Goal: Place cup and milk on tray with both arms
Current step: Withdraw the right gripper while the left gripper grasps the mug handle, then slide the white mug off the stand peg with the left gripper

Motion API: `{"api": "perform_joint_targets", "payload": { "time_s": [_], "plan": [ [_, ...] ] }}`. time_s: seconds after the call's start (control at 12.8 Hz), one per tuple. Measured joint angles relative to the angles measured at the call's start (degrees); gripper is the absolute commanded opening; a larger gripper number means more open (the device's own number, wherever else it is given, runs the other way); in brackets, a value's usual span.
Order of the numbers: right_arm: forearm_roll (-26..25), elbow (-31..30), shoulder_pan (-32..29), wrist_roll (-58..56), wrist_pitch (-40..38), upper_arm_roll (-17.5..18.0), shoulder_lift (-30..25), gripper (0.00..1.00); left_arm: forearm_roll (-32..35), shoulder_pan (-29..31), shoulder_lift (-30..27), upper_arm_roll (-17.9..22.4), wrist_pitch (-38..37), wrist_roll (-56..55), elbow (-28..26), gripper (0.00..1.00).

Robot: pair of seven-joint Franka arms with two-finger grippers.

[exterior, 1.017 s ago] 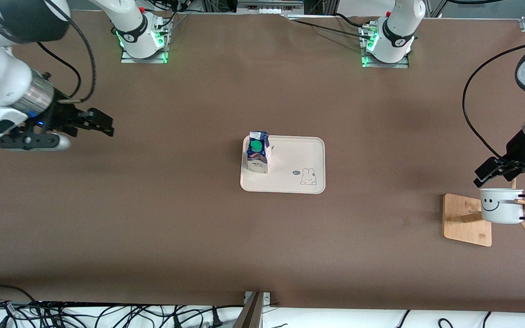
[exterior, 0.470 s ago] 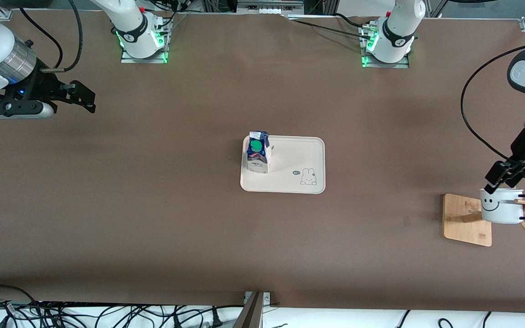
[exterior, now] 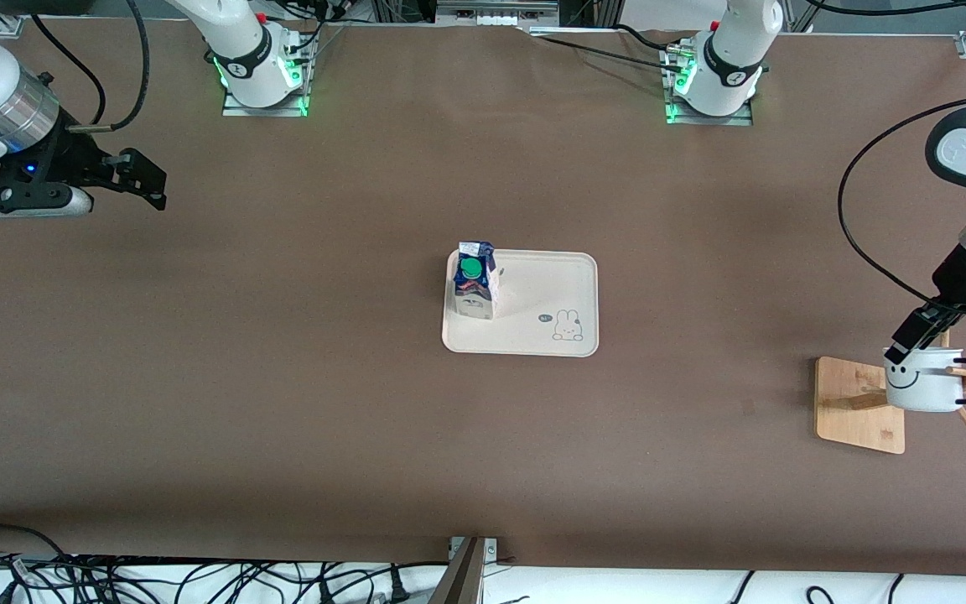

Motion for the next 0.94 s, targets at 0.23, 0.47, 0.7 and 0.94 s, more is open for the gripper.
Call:
{"api": "perform_joint_targets", "payload": {
  "time_s": [0.23, 0.47, 0.7, 0.94],
  "plan": [
    [-0.28, 1.71, 0.0, 0.0, -0.05, 0.14, 1.15, 1.0, -0.21, -0.01, 2.71, -0.48, 1.75, 0.21, 1.14, 0.2],
    [-0.28, 2.18, -0.01, 0.0, -0.21, 0.25, 1.27, 1.0, -0.22, -0.02, 3.44, -0.65, 1.8, 0.25, 2.64, 0.09],
    [-0.33, 2.85, 0.18, -0.01, -0.17, 0.87, 1.36, 1.0, -0.23, -0.01, 3.44, -0.77, 1.8, 0.52, 2.91, 0.0],
    [-0.98, 3.43, 1.54, -0.01, -0.17, 1.49, 1.41, 1.0, -0.23, 0.01, 3.44, -0.76, 1.79, 1.81, 2.97, 0.0]
  ]
}}
